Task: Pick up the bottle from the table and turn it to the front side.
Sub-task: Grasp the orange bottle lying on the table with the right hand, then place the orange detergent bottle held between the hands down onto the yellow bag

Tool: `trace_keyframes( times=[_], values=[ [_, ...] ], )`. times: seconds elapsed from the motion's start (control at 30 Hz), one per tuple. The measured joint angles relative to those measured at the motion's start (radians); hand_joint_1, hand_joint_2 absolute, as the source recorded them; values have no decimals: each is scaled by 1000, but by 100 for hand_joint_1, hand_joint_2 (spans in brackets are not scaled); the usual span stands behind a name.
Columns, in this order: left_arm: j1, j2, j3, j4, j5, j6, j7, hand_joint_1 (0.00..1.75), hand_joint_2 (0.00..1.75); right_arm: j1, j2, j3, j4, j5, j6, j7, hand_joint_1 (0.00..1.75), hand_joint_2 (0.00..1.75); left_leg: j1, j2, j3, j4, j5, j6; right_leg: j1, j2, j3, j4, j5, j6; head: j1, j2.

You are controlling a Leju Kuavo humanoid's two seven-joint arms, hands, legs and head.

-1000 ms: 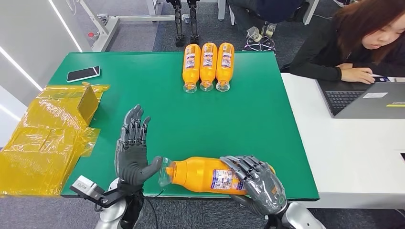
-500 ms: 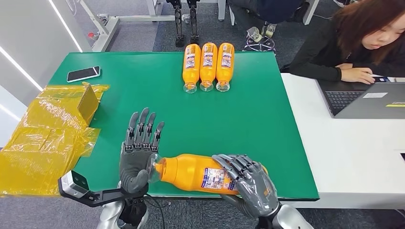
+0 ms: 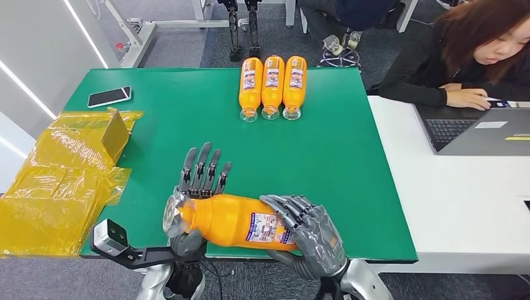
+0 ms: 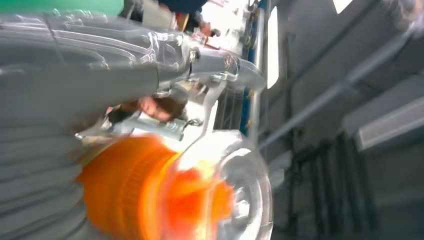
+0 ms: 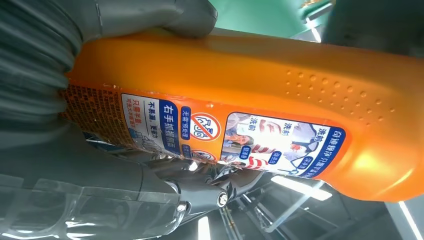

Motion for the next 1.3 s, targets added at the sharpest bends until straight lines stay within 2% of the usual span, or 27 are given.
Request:
trace_keyframes(
  times=[0.33,0.6,0.73,0.93,1.3],
  values=[
    [-1,0,-13,3,1,0,0,0,175,-13,17,17,16,-14,3,-6,175,175,0,0,0,0,0,0,0,0,0,0,0,0,0,0],
    [-8,8,-22,5,19,20,-5,0,175,-51,27,98,121,-186,18,-49,175,175,0,0,0,0,0,0,0,0,0,0,0,0,0,0],
    [-10,12,-22,5,21,31,-2,175,175,-56,52,125,164,-192,27,-24,175,175,0,0,0,0,0,0,0,1,-1,0,0,0,0,0],
    [-24,25,-21,10,23,58,-2,175,175,-52,88,125,177,-164,61,13,175,175,0,1,0,0,0,0,0,2,-1,0,0,0,0,0],
    [-31,37,-19,20,21,67,-14,175,175,-47,126,95,194,-132,96,4,175,175,0,1,0,0,0,0,0,2,-1,0,0,0,0,0]
  ],
)
